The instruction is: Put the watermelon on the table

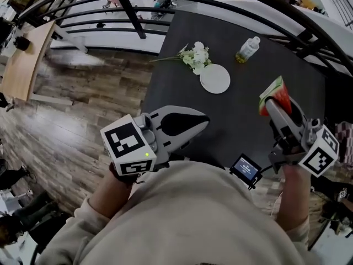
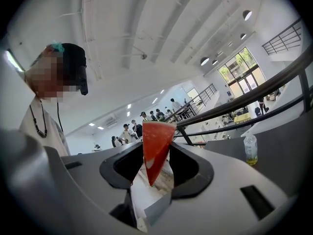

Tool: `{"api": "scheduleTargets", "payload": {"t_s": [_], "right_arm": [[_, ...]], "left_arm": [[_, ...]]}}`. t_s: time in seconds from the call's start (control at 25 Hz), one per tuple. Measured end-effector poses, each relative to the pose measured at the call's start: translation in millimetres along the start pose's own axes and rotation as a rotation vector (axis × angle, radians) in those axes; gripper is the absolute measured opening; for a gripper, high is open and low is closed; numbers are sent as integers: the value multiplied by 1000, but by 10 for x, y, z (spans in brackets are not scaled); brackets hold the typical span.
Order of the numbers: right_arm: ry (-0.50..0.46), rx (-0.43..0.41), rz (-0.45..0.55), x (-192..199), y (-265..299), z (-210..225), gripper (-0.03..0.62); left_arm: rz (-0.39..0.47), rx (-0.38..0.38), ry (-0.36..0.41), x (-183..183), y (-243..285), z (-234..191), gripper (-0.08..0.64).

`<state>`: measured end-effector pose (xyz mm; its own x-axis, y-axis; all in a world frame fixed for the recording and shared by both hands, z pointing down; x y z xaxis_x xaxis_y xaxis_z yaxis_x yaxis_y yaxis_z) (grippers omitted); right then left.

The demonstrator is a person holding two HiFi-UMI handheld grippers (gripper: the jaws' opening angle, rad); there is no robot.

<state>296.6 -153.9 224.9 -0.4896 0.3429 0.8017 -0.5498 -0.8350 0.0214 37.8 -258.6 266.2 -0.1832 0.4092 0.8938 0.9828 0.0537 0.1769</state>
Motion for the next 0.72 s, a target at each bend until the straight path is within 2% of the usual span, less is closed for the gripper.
{"api": "scheduleTargets", "payload": {"t_s": [0.24,0.48,0.72], "right_arm": [[6,2,-38,18,97,147,178],[-8,-17,-77,69,229,406,178],[-9,-8,-129,169,353,694,178]], "left_arm": [[49,-57,-24,11,-161,33,6],[45,-89,-58,223,-156,51,6],[48,-119,-58,236,-139,76,6]]}}
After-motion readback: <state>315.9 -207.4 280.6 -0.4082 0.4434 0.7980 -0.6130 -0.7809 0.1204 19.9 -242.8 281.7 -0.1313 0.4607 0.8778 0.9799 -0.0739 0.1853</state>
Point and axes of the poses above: the fingertips, and each gripper's own axes: y forward along the fingers, z to its right, x out of its underside, the point moved 9 cm from there along -y, backward along the fingers, and after that the axes turned 10 degrees about -x, right-handed, at the moved point
